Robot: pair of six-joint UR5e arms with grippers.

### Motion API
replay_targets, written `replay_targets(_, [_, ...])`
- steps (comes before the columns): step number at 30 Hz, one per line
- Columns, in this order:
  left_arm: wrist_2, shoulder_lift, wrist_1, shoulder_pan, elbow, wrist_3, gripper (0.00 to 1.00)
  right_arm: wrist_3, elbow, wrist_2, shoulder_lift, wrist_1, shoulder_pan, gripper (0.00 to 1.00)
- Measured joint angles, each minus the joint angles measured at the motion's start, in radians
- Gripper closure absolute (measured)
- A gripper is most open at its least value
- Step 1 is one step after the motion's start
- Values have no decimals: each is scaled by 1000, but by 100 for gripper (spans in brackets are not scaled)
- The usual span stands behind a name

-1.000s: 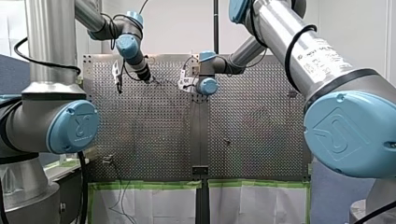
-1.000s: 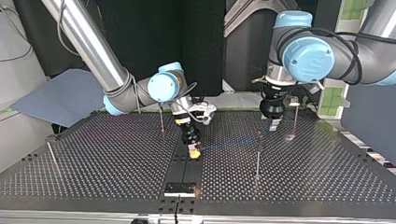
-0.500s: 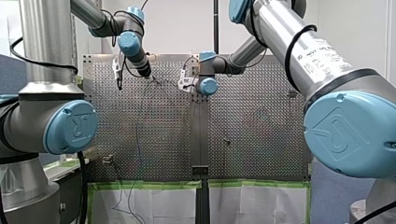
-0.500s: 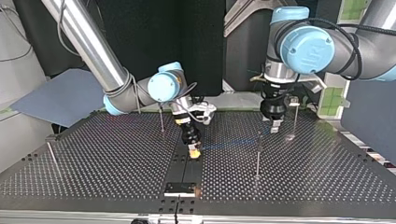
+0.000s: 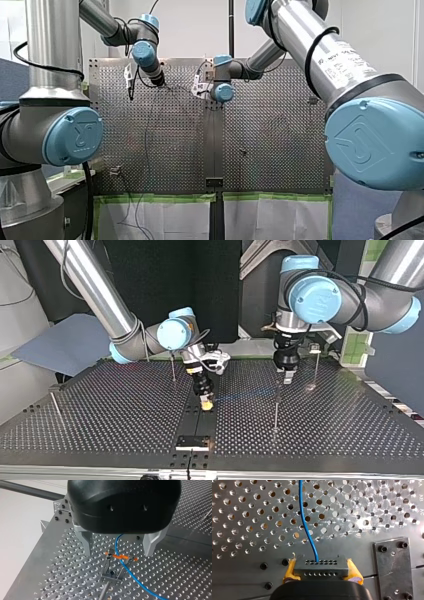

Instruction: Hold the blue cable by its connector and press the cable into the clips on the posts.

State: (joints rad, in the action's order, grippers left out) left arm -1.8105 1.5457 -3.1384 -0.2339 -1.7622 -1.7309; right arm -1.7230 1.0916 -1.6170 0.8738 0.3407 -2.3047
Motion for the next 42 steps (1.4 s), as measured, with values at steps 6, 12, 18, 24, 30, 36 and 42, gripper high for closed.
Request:
replay_targets(6, [0, 1, 2, -3, 0, 1, 0, 0, 0, 0, 0, 0, 1, 100])
replay_targets(12, [0, 1, 3, -7, 0, 3, 0, 0, 0, 0, 0, 1, 3, 100])
replay_targets(18, [-1, 1, 4, -10, 0, 6, 0, 0, 0, 0, 0, 1, 4, 100])
replay_targets(24, [-2, 1, 12, -16, 0, 36, 0, 0, 0, 3, 0, 2, 9, 100])
replay_targets(30, [0, 1, 29, -38, 0, 81, 0, 0, 0, 4, 0, 0, 12, 100])
replay_targets(36, [-11, 1, 71, -71, 0, 88, 0, 0, 0, 3, 0, 1, 12, 100])
replay_targets(42, [-56, 4, 122, -117, 0, 45, 0, 0, 0, 4, 0, -1, 12, 100])
